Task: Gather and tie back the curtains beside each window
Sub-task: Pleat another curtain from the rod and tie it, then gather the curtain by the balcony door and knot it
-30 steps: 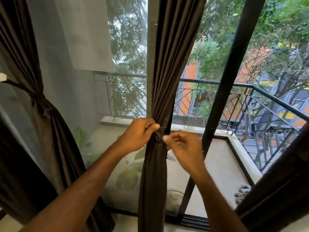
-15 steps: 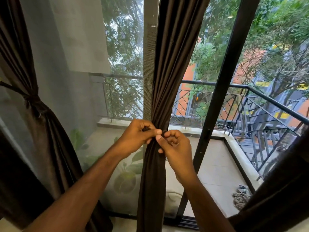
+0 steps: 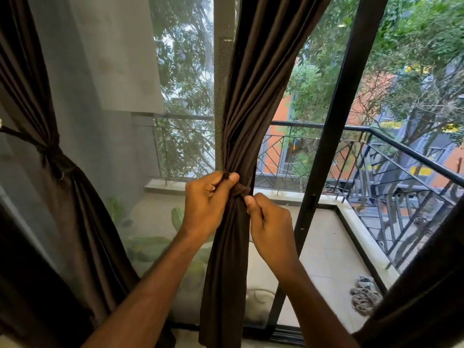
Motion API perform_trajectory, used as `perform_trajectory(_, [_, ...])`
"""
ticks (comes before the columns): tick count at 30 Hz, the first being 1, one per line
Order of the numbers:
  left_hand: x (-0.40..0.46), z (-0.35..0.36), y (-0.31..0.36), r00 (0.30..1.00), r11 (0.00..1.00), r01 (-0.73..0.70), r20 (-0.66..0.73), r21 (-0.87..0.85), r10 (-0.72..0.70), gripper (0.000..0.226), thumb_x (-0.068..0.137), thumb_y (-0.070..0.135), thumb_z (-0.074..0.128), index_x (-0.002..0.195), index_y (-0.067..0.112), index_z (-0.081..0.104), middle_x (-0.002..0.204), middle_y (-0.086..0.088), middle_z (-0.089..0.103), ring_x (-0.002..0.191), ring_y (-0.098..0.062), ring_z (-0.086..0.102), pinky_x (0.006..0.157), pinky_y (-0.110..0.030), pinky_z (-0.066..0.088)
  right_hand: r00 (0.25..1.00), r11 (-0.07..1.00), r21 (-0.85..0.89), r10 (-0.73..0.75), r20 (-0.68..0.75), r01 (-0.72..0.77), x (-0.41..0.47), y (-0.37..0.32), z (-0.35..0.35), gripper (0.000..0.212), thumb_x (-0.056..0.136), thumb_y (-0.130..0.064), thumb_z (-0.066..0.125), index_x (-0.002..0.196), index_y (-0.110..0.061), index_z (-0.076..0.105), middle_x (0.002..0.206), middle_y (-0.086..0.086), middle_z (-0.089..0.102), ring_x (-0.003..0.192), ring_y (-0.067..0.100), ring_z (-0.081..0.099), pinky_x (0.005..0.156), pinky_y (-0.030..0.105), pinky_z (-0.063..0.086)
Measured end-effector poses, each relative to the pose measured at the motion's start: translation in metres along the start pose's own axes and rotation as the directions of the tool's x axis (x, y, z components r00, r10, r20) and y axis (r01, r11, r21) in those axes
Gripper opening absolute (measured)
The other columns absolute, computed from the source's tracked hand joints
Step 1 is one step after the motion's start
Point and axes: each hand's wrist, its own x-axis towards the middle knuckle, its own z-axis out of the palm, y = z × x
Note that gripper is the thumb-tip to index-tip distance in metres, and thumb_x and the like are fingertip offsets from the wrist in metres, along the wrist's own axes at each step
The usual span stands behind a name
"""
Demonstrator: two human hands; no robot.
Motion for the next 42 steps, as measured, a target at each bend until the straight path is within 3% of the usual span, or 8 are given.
perform_trajectory(3, [0.021, 0.002, 0.01, 0.99, 0.991, -0.107, -0.081, 0.078, 0.113, 0.05, 0.096, 0.025, 0.063, 0.067, -0.013, 0.051, 0.057, -0.025, 0.044, 0.055, -0.032, 0.038, 0.053, -0.042, 0.033, 0.999, 0.998, 0.058, 0.004, -0.043, -0.002, -0.002, 0.009, 0.002, 0.038, 0.107, -0.044, 0.04, 0.082, -0.022, 0.056, 0.064, -0.009, 0.05, 0.057, 0.016, 0.052, 0.053, 0.042, 0.044])
perform_trajectory(10, [0.014, 0.012, -0.02, 0.99, 0.998, 0.054, -0.128, -0.035, -0.058, 0.048, 0.094, 0.03, 0.064, 0.069, -0.009, 0.056, 0.057, -0.017, 0.051, 0.055, -0.022, 0.045, 0.054, -0.039, 0.04, 0.998, 0.999, 0.009, 0.053, 0.025, -0.053, -0.016, 0.035, 0.014, 0.037, 0.108, -0.048, 0.04, 0.08, -0.028, 0.054, 0.062, -0.007, 0.054, 0.056, 0.014, 0.056, 0.055, 0.043, 0.049])
perform_trajectory(13, [0.016, 0.006, -0.029, 0.997, 0.996, 0.04, -0.066, 0.076, -0.035, 0.044, 0.092, 0.031, 0.066, 0.072, -0.008, 0.062, 0.066, -0.024, 0.06, 0.063, -0.039, 0.058, 0.059, -0.048, 0.049, 0.997, 0.997, -0.027, 0.075, 0.032, -0.074, -0.016, 0.04, 0.019, 0.037, 0.108, -0.048, 0.042, 0.083, -0.026, 0.058, 0.066, -0.008, 0.056, 0.06, 0.013, 0.057, 0.06, 0.044, 0.05])
perform_trajectory(16, [0.012, 0.002, -0.025, 0.998, 0.993, -0.059, 0.01, 0.105, 0.058, 0.005, 0.089, 0.014, 0.069, 0.089, 0.01, 0.071, 0.07, -0.001, 0.066, 0.063, -0.014, 0.061, 0.061, -0.029, 0.049, 0.994, 0.991, -0.081, 0.106, 0.035, -0.102, -0.011, 0.037, 0.019, 0.03, 0.103, -0.053, 0.049, 0.095, -0.028, 0.064, 0.083, -0.011, 0.063, 0.08, 0.01, 0.06, 0.076, 0.048, 0.053])
perform_trajectory(23, [0.019, 0.007, -0.018, 0.954, 0.948, -0.272, 0.177, 0.162, 0.244, 0.019, 0.087, 0.025, 0.073, 0.089, 0.011, 0.06, 0.051, -0.001, 0.046, 0.045, -0.019, 0.047, 0.048, -0.027, 0.04, 0.993, 0.97, -0.217, 0.096, -0.075, -0.111, 0.018, 0.024, -0.004, 0.03, 0.089, -0.048, 0.065, 0.114, -0.032, 0.062, 0.111, -0.014, 0.065, 0.109, 0.011, 0.061, 0.094, 0.049, 0.045])
perform_trajectory(29, [0.076, 0.044, 0.02, 0.844, 0.868, -0.476, 0.353, 0.143, 0.405, 0.029, 0.091, 0.021, 0.071, 0.067, 0.014, 0.056, 0.053, 0.008, 0.045, 0.048, -0.007, 0.043, 0.05, -0.026, 0.037, 0.994, 0.923, -0.376, 0.051, -0.101, -0.086, 0.052, 0.01, -0.057, 0.028, 0.082, -0.035, 0.069, 0.109, -0.029, 0.062, 0.106, -0.017, 0.061, 0.109, 0.014, 0.056, 0.094, 0.045, 0.036])
perform_trajectory(32, [0.081, 0.08, 0.042, 0.759, 0.81, -0.575, 0.446, 0.115, 0.475, 0.031, 0.091, 0.024, 0.069, 0.065, 0.015, 0.054, 0.051, 0.01, 0.043, 0.048, -0.011, 0.044, 0.051, -0.027, 0.038, 0.988, 0.91, -0.404, 0.039, -0.147, -0.096, 0.063, 0.0, -0.096, 0.02, 0.076, -0.03, 0.061, 0.096, -0.031, 0.058, 0.086, -0.022, 0.05, 0.094, 0.012, 0.055, 0.086, 0.043, 0.038])
perform_trajectory(42, [0.087, 0.219, 0.143, 0.693, 0.708, -0.667, 0.542, 0.232, 0.475, 0.031, 0.088, 0.037, 0.056, 0.067, 0.017, 0.051, 0.06, -0.006, 0.057, 0.064, -0.036, 0.06, 0.058, -0.043, 0.053, 0.942, 0.733, -0.636, 0.02, -0.334, -0.241, 0.07, -0.001, -0.292, 0.031, 0.071, -0.029, 0.053, 0.099, -0.026, 0.068, 0.101, -0.004, 0.069, 0.104, 0.027, 0.065, 0.09, 0.05, 0.044])
